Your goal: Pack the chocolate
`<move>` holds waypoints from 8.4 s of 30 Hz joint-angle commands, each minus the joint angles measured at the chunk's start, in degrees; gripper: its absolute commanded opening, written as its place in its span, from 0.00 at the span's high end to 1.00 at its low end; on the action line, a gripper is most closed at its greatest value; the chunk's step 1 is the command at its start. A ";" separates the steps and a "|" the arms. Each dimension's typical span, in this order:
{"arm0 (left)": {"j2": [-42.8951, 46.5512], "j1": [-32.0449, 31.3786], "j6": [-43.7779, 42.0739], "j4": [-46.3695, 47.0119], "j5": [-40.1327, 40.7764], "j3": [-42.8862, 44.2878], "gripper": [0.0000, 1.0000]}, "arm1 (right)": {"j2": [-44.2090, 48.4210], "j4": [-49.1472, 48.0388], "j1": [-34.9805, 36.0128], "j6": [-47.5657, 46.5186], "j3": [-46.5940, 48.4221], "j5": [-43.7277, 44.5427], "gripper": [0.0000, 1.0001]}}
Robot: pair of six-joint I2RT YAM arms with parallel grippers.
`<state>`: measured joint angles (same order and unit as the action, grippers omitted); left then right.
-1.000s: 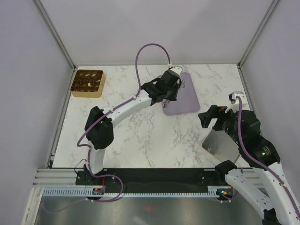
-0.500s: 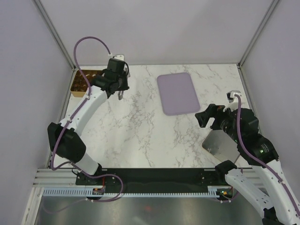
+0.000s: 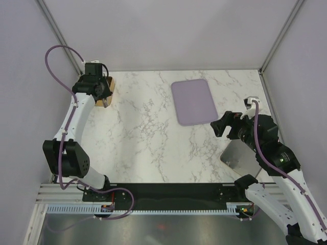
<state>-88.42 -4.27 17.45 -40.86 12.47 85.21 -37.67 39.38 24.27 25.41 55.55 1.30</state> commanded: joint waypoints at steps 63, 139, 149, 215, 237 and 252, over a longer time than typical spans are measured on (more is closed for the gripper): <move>3.96 -14.61 2.23 6.93 -3.36 -8.55 0.50 | -0.21 3.16 0.07 -2.38 2.46 3.71 0.03; 4.65 -43.63 22.92 10.72 4.22 -23.09 0.02 | -0.12 4.66 0.07 3.51 -1.15 2.48 0.02; 0.28 -29.96 -3.73 7.37 16.01 -0.59 0.18 | -0.91 0.45 0.16 3.86 -2.02 0.20 0.02; -34.19 4.10 -12.18 10.89 3.09 14.29 0.64 | -41.17 -17.84 -19.00 16.25 -18.55 13.46 0.57; -23.64 -3.19 -3.23 9.84 -3.24 0.76 0.79 | -34.93 -18.45 -19.00 13.18 -22.50 11.80 0.73; -14.06 -9.00 0.65 7.56 -4.47 -7.17 0.53 | -28.96 -17.49 -19.00 10.01 -22.33 10.58 1.00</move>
<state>-106.72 -13.58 15.59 -31.88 8.99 77.54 -68.73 22.35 5.39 36.27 32.05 12.49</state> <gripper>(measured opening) 0.445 0.010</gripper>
